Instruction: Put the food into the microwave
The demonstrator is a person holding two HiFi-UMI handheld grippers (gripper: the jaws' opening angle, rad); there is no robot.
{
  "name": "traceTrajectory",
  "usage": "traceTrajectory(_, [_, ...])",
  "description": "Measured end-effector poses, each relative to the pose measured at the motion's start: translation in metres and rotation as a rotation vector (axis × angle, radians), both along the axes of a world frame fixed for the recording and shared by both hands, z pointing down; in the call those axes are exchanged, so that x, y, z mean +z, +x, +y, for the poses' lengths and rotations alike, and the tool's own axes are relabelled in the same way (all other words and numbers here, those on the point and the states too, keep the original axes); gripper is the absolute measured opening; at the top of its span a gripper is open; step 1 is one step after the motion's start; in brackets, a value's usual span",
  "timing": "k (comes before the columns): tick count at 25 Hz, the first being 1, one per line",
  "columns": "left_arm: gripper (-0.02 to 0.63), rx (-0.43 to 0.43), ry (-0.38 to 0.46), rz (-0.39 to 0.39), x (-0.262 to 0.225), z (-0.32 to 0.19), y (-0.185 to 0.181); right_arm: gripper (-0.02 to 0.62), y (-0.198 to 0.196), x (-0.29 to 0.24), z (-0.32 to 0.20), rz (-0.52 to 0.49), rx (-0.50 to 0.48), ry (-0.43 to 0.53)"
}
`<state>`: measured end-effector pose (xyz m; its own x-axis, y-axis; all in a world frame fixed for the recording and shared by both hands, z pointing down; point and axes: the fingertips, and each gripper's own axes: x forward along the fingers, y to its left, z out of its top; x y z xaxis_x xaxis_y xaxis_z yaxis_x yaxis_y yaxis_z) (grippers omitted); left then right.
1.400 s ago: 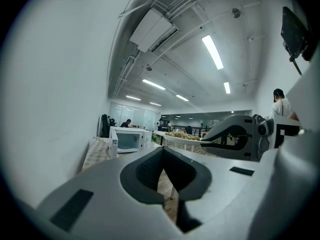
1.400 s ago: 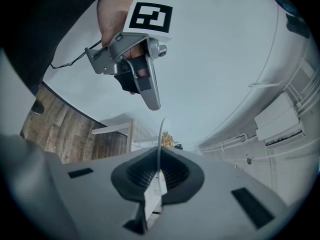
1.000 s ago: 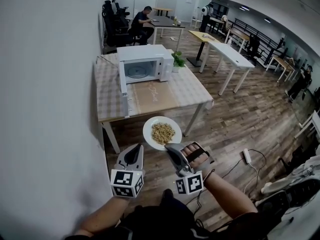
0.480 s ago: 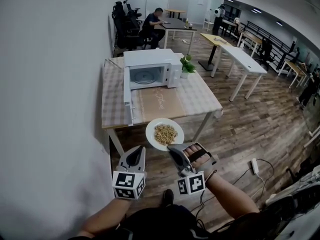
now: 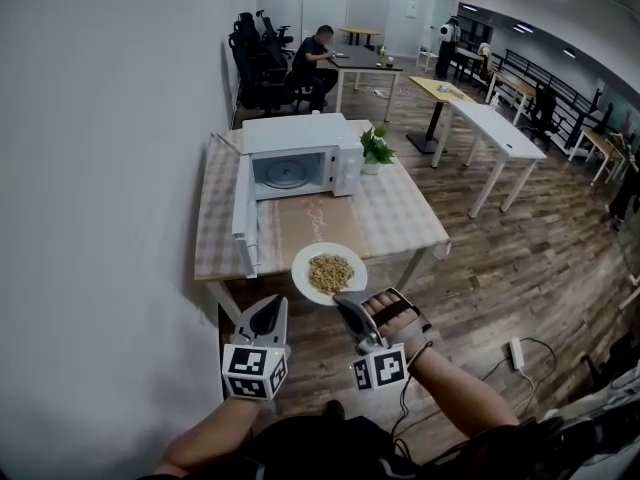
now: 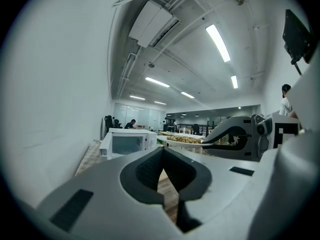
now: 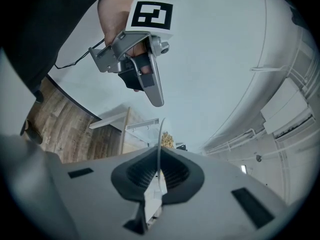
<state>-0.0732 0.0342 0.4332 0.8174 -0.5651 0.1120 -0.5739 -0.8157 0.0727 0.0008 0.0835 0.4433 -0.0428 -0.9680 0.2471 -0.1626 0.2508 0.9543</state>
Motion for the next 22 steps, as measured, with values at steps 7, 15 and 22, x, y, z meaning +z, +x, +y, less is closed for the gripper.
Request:
traceTrajectory(7, [0.008, -0.024, 0.004, -0.024, 0.0, -0.017, 0.033, 0.018, 0.037, 0.001, -0.018, -0.009, -0.022, 0.003])
traceTrajectory(15, [0.009, -0.089, -0.017, -0.037, 0.006, -0.028, 0.067, 0.018, 0.076, 0.005, -0.022, -0.022, -0.083, -0.003])
traceTrajectory(22, [0.009, -0.124, -0.015, -0.073, 0.008, -0.034, 0.079, 0.018, 0.095, 0.01, -0.033, -0.04, -0.13, -0.003])
